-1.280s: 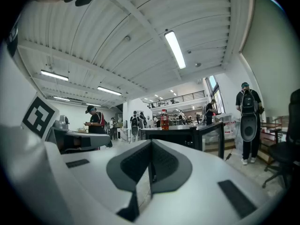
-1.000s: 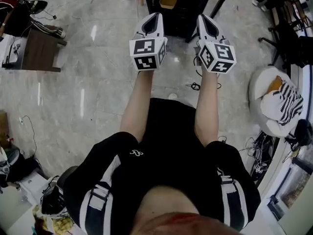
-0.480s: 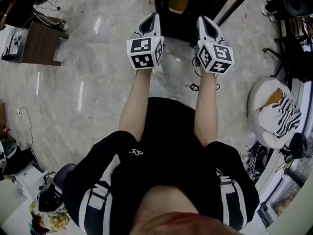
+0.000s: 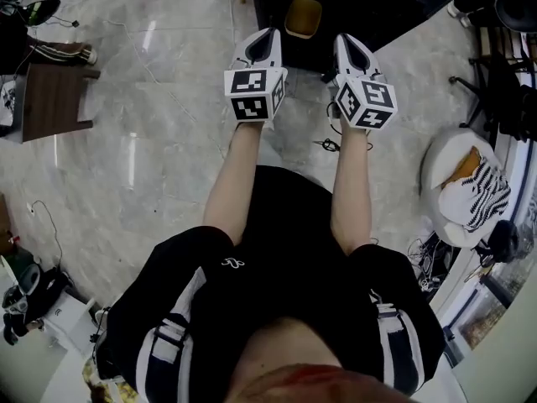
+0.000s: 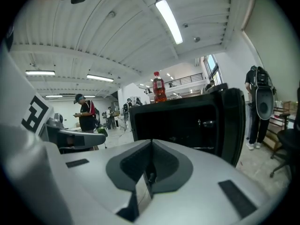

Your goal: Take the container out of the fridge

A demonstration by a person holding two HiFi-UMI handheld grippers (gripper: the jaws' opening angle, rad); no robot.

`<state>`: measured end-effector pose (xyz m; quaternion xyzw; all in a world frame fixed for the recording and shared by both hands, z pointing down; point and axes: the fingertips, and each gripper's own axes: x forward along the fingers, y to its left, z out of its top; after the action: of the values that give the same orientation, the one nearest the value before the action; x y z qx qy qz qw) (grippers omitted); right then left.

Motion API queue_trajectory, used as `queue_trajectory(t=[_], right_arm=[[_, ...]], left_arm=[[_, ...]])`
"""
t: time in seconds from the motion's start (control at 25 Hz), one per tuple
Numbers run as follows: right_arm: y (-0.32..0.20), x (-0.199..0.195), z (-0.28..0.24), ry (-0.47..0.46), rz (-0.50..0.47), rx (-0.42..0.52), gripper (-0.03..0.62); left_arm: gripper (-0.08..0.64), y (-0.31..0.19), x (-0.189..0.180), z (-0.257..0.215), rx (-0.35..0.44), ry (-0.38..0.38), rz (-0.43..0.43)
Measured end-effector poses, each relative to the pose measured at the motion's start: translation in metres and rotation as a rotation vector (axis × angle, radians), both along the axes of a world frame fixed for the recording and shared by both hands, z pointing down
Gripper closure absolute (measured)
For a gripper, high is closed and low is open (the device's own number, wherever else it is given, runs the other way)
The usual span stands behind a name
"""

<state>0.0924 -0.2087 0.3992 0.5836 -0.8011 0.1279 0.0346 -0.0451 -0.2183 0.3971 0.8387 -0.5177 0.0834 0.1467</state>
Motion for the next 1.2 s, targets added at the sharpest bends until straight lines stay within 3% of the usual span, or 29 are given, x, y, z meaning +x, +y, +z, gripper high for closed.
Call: queue_trajectory(t=[0.32,0.6,1.0,1.2], right_arm=[[-0.064,-0.023,0.068,0.073,0.01,-0.138,0.58],[-0.094,-0.025,0.139,0.267,-0.045,-0.264,0.577],[-0.123,-0.054,0.264,0.671,-0.416,-0.403,0.577],[-0.128,-0.065,0.31,0.914,-0.585,-0.422,0.577]], left_arm=[[0.552,-0.064,-0.028,0.071,-0.151,0.018,-0.016],[0.552,-0.082,-0.032,0.114,-0.245,0.04,-0.047],[0.552,-0.076,-0.032,0.175,-0.342,0.054,-0.094],[0.552,-0.069,-0.041,0.192,-0.367,0.056,-0.122]])
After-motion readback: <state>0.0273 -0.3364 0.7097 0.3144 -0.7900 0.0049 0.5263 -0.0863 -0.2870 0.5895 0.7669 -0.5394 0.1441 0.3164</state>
